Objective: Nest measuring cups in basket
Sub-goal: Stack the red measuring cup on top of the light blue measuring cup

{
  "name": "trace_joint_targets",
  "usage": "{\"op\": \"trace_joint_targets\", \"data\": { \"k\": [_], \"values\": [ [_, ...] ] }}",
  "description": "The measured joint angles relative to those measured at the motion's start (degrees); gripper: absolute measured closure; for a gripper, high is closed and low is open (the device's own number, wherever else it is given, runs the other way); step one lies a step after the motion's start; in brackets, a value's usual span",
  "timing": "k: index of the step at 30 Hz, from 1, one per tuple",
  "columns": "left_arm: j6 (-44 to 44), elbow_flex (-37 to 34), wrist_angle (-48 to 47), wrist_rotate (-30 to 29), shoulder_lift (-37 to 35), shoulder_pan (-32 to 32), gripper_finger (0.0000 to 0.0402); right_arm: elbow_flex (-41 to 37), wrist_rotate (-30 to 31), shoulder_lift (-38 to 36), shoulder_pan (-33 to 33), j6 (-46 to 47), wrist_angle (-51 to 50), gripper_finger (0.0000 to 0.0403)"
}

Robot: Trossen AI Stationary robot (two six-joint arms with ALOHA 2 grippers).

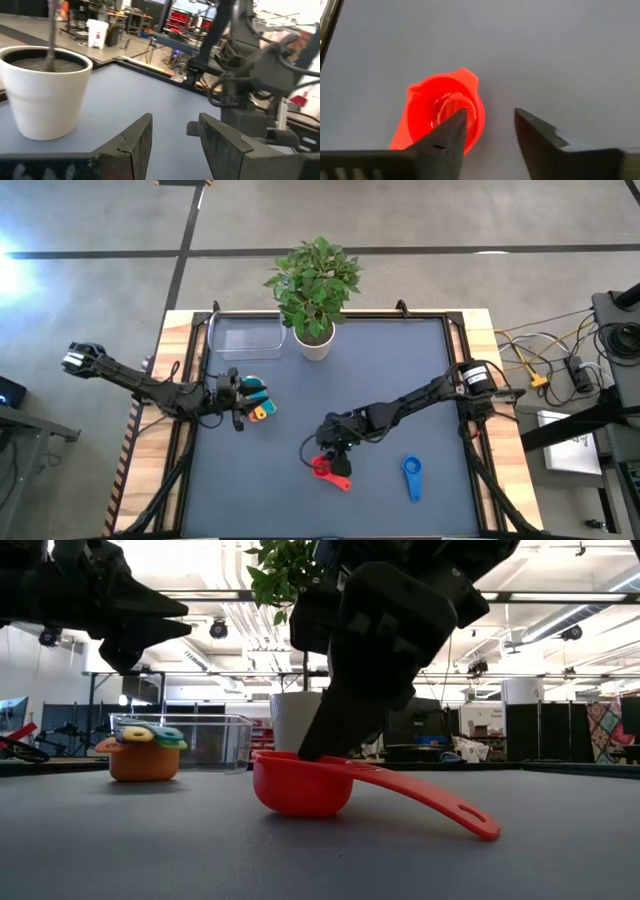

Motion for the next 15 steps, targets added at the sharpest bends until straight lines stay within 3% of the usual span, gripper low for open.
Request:
{"op": "trace_joint_targets", "data": {
  "k": [5,8,15],
  "values": [
    [-0.35,0.00,0.03,-1.11,0.00,0.00,0.0258,-0.06,0.01,0.02,0.00,-0.87,-2.24,0.0375],
    [-0.59,0.00,0.02,-1.11,0.00,0.00,0.0258,-0.08,0.35,-0.09,-0.13,-0.11,-3.02,0.0389],
    [-1.72,-0.09,0.05,-1.12,0.47,0.00,0.0258,0.80,9.16,-1.60,-0.38,0.95,-4.03,0.0393]
  ]
}}
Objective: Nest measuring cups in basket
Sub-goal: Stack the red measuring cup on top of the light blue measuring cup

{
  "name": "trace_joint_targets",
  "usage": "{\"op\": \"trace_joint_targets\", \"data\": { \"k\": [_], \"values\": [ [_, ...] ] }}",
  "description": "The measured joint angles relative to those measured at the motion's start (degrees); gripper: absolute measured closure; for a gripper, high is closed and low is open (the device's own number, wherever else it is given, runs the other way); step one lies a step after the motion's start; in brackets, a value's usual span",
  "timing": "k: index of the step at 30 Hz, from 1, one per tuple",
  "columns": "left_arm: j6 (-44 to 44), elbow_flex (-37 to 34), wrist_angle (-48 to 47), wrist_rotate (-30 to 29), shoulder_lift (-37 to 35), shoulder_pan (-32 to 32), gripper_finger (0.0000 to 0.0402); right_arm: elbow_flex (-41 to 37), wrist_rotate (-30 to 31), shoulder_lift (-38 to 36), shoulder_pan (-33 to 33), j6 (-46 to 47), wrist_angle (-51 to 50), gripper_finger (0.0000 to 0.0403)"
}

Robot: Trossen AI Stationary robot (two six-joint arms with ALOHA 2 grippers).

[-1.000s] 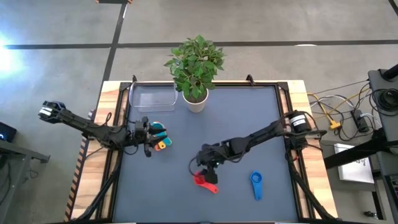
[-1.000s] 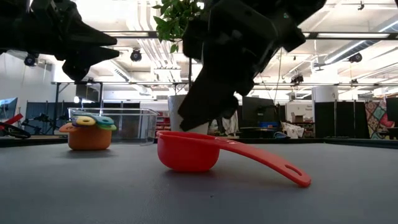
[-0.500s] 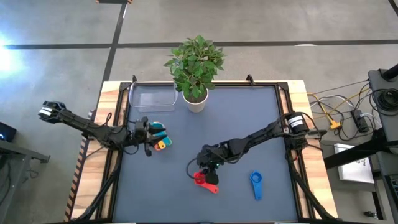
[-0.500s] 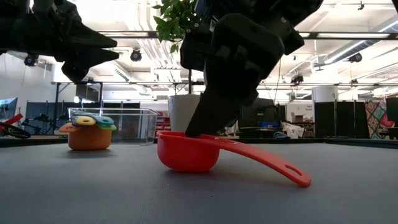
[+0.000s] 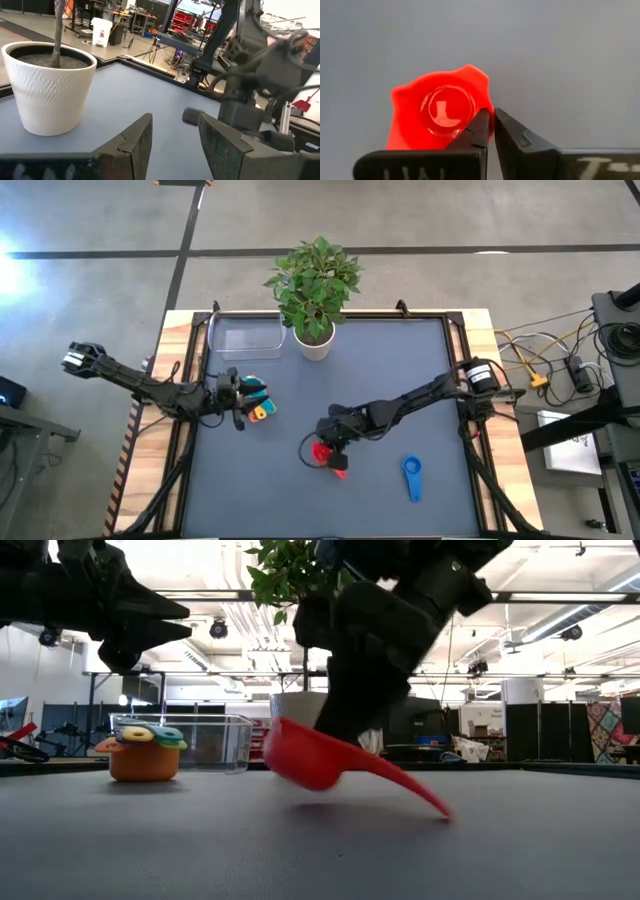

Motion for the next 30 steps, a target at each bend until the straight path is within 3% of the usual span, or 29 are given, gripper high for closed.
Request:
{"op": "trace_joint_targets", "data": {
  "k": [7,15,19,23,30],
  "values": [
    [-1.21,-0.02,-0.05,-3.39,1.23,0.02,0.0258,4.13,11.32,-0.48,-2.87,1.78,2.79,0.0394],
    [-0.19,-0.02,-2.88,-3.43,-3.06,0.02,0.0258,9.18,11.47,-0.30,-8.29,-0.37,6.47,0.0394],
    [-0.57,-0.02,-9.95,-3.45,-7.87,0.02,0.0258,10.19,10.21,-0.30,-10.43,-1.00,8.52,0.0394],
    [-6.61,-0.02,-18.56,-3.47,-11.69,0.02,0.0258,10.13,10.24,-0.23,-12.04,-0.48,9.79,0.0394],
    [-7.42,-0.02,-19.69,-3.15,-11.76,-0.02,0.0258,10.06,20.31,-0.10,-13.04,1.27,10.00,0.0394]
  ]
}}
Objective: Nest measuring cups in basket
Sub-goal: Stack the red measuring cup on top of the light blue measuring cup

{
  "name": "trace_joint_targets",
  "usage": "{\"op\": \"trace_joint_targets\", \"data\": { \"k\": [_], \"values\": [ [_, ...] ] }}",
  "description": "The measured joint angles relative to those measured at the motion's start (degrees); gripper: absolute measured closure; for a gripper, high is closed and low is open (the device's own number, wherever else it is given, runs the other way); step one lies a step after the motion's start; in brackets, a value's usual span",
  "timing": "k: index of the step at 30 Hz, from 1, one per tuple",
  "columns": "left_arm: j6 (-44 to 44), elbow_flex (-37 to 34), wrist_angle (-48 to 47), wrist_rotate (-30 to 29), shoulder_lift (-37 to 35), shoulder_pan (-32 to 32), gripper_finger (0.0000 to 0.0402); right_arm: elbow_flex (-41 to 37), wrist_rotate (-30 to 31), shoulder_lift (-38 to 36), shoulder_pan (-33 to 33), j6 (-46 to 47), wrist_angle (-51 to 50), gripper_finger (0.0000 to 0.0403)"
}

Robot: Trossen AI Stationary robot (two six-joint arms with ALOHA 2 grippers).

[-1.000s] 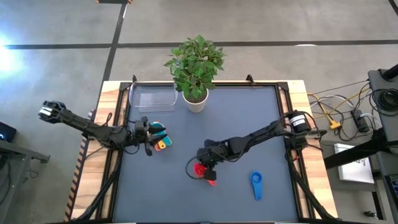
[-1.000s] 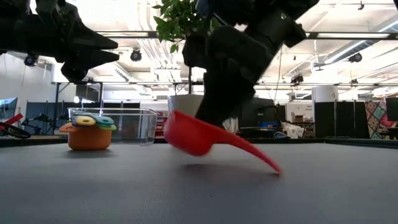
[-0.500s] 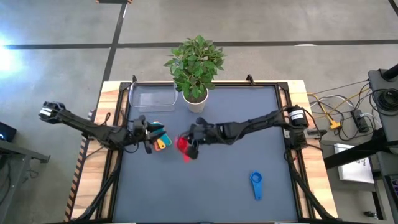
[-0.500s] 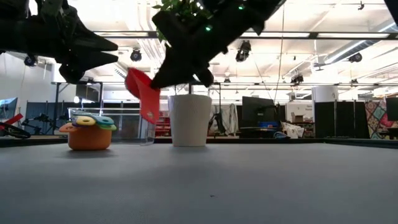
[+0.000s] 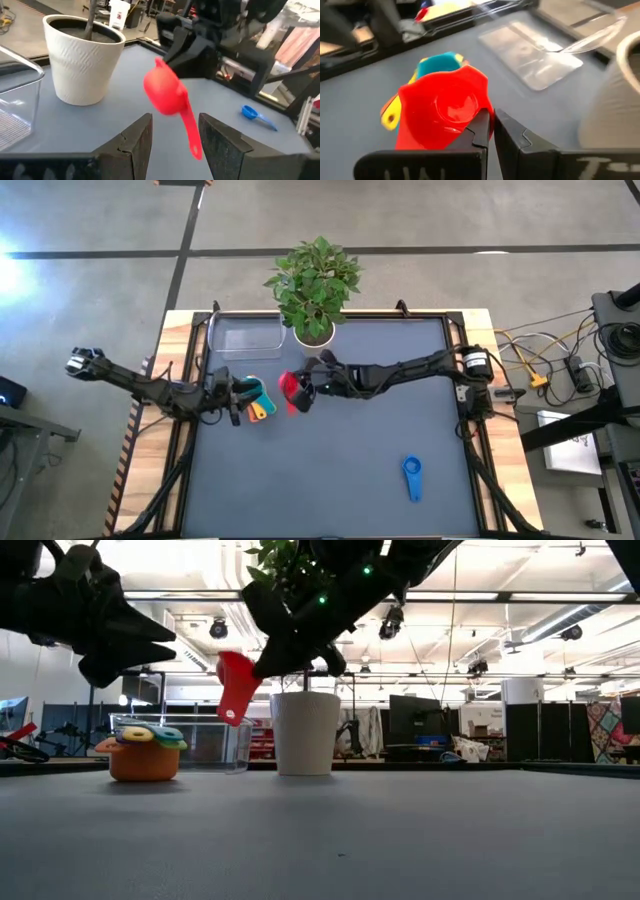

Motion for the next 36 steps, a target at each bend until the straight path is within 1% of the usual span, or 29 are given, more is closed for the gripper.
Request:
{"op": "trace_joint_targets", "data": {
  "k": [4,6,10,14,18,22,31,33,36],
  "values": [
    [-0.03,0.00,1.29,-3.10,1.30,0.06,0.0258,0.00,4.81,0.00,0.07,0.12,1.83,0.0394],
    [0.01,0.00,3.03,-3.30,2.34,0.11,0.0258,0.00,5.54,0.00,0.03,0.12,2.71,0.0394],
    [-0.51,0.00,5.69,-3.34,5.55,0.21,0.0258,0.00,9.69,0.00,0.03,-0.08,4.28,0.0395],
    [-1.15,0.00,8.65,-4.68,8.99,0.42,0.0258,0.00,10.22,0.00,0.03,-0.56,6.17,0.0395],
    [1.76,0.00,14.00,-4.67,12.66,0.44,0.0252,0.00,10.20,0.00,0.03,-0.98,6.51,0.0395],
    [2.66,0.00,17.82,-4.83,15.60,0.77,0.0227,-0.01,10.21,0.00,0.03,-0.98,6.62,0.0395],
    [1.93,0.00,22.83,-4.80,20.04,1.45,0.0135,-0.02,10.20,0.00,0.03,-0.95,6.77,0.0395],
    [1.71,0.00,23.64,-4.80,21.08,2.07,0.0124,-0.02,10.20,0.00,0.03,-0.98,7.09,0.0395],
    [1.37,0.78,23.73,-4.78,23.02,2.69,0.0120,-0.02,10.20,0.00,0.03,-0.96,7.29,0.0395]
  ]
}}
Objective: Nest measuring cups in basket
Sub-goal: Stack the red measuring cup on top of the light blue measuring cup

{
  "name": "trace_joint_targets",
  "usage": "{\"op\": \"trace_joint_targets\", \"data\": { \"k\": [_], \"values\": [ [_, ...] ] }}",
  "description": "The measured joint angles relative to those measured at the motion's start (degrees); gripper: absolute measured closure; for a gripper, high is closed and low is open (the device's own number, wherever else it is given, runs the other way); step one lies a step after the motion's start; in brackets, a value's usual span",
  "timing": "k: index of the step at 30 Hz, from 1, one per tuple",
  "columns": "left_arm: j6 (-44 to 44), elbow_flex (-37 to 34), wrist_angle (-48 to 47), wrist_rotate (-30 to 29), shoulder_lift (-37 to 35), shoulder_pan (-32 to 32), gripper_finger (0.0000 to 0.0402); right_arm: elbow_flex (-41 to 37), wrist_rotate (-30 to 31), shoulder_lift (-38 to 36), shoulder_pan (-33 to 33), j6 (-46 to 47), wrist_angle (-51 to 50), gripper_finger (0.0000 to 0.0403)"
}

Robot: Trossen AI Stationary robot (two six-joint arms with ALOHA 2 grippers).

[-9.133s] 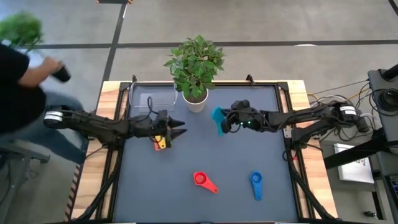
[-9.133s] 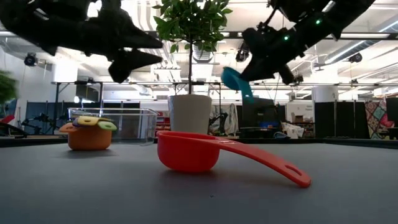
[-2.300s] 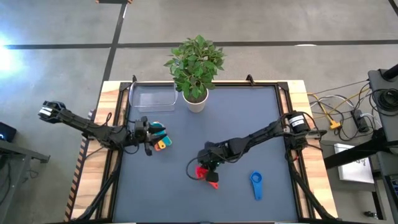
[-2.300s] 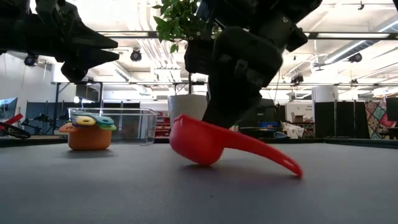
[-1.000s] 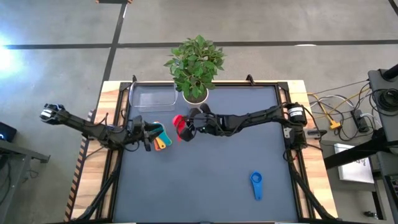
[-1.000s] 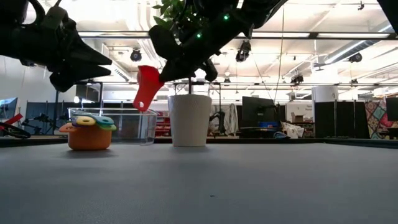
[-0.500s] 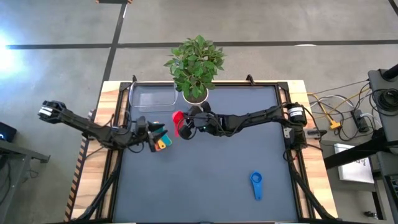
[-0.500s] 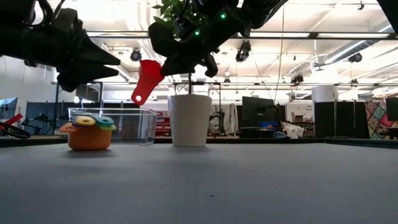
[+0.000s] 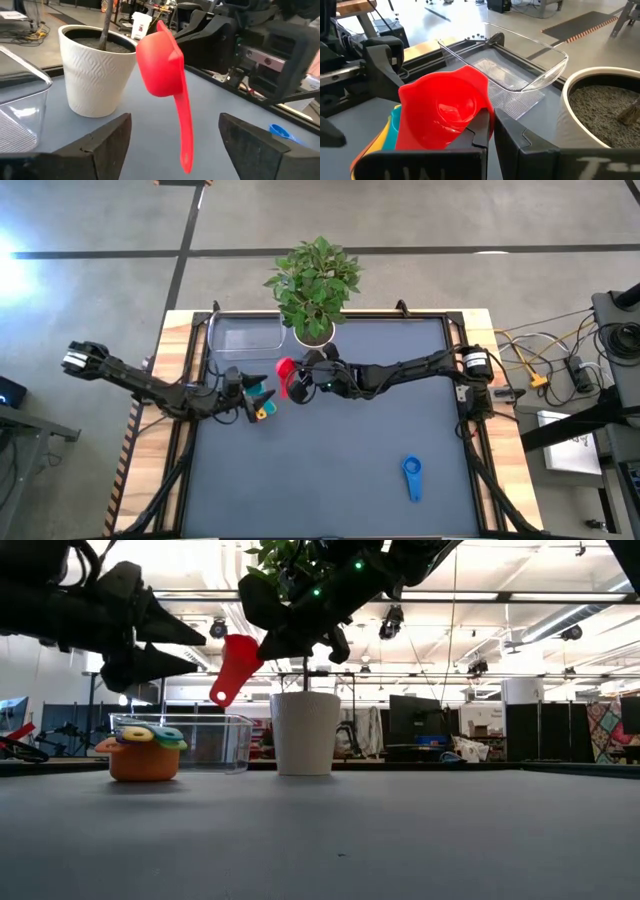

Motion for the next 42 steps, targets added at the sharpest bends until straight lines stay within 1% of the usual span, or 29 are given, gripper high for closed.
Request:
{"op": "trace_joint_targets", "data": {
  "k": [4,9,12,17,19,22,24,27,30,31,34,37,40,42],
  "values": [
    [0.95,4.12,-2.31,0.27,3.12,0.11,0.0124,0.00,-0.02,0.00,0.00,-0.01,0.01,0.0395],
    [0.16,9.48,-11.21,-0.04,6.90,1.87,0.0131,0.00,-0.56,0.00,0.00,-0.04,0.04,0.0395],
    [-2.04,10.45,-13.53,-0.05,8.65,3.39,0.0136,0.00,-0.62,0.00,0.00,-0.04,0.10,0.0394],
    [-4.46,10.45,-13.46,-0.02,10.24,5.49,0.0145,-0.02,-1.19,0.00,0.00,-0.95,0.89,0.0394],
    [-4.64,10.45,-12.77,-0.02,10.59,5.74,0.0155,-0.02,-2.52,0.00,0.00,-1.14,1.43,0.0394],
    [-4.60,10.45,-11.93,0.13,10.78,5.88,0.0182,-0.02,-3.74,0.00,0.00,-1.15,2.00,0.0394],
    [-4.60,10.45,-11.84,0.32,10.78,5.90,0.0214,-0.02,-3.78,0.00,0.00,-1.17,2.08,0.0394],
    [-4.42,10.45,-11.80,1.40,10.72,5.90,0.0283,-0.02,-4.09,0.00,0.00,-1.50,2.31,0.0394],
    [-4.17,10.45,-11.80,1.99,10.60,5.84,0.0372,-0.03,-4.28,0.00,0.02,-1.64,2.38,0.0394],
    [-4.18,10.44,-11.85,1.97,10.55,5.85,0.0386,-0.04,-5.22,0.00,-0.02,-2.10,2.44,0.0394],
    [-4.74,10.34,-12.76,1.91,9.74,5.65,0.0393,-0.09,-9.81,-0.78,-0.09,-4.23,2.38,0.0393],
    [-6.77,10.36,-13.23,1.28,7.51,4.21,0.0399,-0.09,-10.79,-2.82,0.81,-6.99,0.33,0.0382],
    [-9.45,10.22,-14.76,-1.93,4.64,1.61,0.0401,-0.62,-12.21,-4.82,1.85,-9.12,-2.09,0.0359],
    [-12.29,10.01,-17.03,-3.61,2.32,-0.52,0.0401,-1.89,-12.00,-5.71,2.35,-10.51,-2.36,0.0340]
  ]
}}
